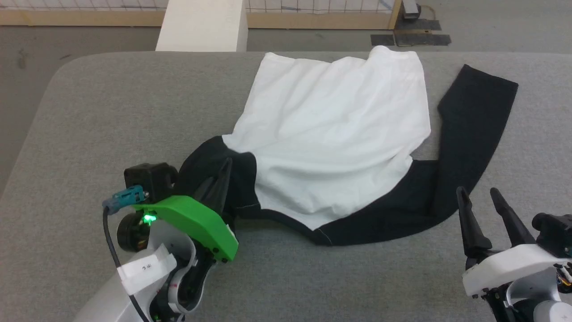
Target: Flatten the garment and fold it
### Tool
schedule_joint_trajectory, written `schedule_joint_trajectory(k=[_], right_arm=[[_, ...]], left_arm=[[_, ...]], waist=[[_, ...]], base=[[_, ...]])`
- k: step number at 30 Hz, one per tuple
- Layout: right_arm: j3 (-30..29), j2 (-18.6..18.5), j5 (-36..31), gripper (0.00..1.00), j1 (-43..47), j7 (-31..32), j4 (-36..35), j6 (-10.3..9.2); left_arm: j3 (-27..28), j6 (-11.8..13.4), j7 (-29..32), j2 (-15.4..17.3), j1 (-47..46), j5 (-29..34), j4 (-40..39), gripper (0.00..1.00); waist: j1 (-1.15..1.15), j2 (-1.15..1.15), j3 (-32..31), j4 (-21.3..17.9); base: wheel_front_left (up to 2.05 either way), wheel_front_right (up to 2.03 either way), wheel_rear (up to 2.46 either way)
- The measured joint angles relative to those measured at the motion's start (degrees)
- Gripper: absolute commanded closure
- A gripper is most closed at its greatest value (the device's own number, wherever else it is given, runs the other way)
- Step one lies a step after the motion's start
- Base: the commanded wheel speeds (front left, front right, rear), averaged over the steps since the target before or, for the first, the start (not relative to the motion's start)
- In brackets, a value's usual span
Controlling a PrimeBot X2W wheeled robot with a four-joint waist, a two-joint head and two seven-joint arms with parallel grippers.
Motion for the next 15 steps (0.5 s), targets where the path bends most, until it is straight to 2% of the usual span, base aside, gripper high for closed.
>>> schedule_joint_trajectory(k=[5,9,15], right_arm=[[-0.87,0.0,3.23,0.0,0.08,3.1,1.49,0.0],[-1.59,-0.07,6.13,0.0,0.8,6.93,6.32,-0.01],[2.01,-0.04,9.9,0.0,-0.19,9.72,12.1,-0.01]], left_arm=[[-0.38,1.2,0.09,0.35,2.89,-0.47,0.46,1.0],[-0.49,1.32,0.46,0.67,4.5,-0.99,0.59,1.0],[-0.33,1.3,0.38,0.75,4.49,-1.01,0.89,1.0]], waist=[[0.0,0.0,1.19,-0.94],[0.0,0.0,2.64,-0.94],[0.0,0.0,4.45,-0.02]], base=[[0.0,0.0,0.0],[0.0,0.0,0.0],[0.0,0.0,0.0]])
